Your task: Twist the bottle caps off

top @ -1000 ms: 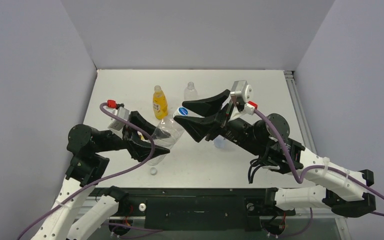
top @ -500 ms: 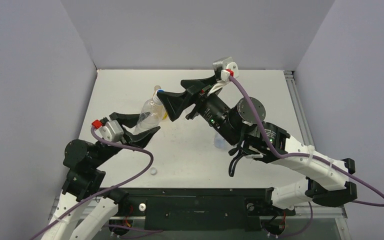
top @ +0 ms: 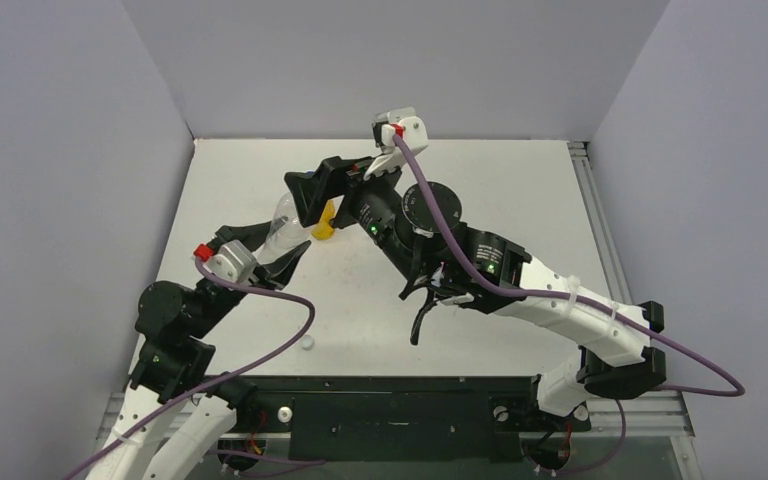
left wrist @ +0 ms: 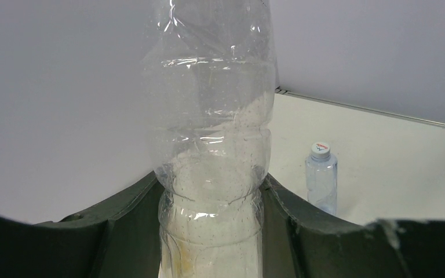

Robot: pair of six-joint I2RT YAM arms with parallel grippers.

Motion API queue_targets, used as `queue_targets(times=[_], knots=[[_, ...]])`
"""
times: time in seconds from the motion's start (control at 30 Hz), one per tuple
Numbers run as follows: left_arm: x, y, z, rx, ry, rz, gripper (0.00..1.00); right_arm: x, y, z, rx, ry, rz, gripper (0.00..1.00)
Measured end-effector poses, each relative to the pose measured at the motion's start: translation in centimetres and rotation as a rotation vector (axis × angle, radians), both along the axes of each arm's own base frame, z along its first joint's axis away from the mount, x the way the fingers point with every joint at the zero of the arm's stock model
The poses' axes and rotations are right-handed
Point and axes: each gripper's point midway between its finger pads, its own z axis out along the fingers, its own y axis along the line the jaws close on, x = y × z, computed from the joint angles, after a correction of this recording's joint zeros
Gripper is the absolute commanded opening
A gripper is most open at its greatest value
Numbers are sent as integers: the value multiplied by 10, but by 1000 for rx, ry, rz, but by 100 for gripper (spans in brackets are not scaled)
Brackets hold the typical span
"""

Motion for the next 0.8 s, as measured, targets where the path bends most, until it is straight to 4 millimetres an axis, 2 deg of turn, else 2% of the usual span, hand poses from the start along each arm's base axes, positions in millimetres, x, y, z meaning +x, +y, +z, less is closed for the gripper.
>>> queue_targets(times=[0.13, 0.27, 0.7, 0.8], knots=[[1, 0, -2, 0, 2, 5, 0, 4, 5, -12, -34, 18, -25, 64], [2, 1, -3, -1, 4, 9, 0, 5, 6, -15, -32, 27, -33, 54], [3, 2, -3, -2, 5, 16, 0, 6, 8, -17, -12, 50, -34, 51], [3, 1, -3, -2, 6, 16, 0, 6, 8, -17, -11, 51, -34, 48]])
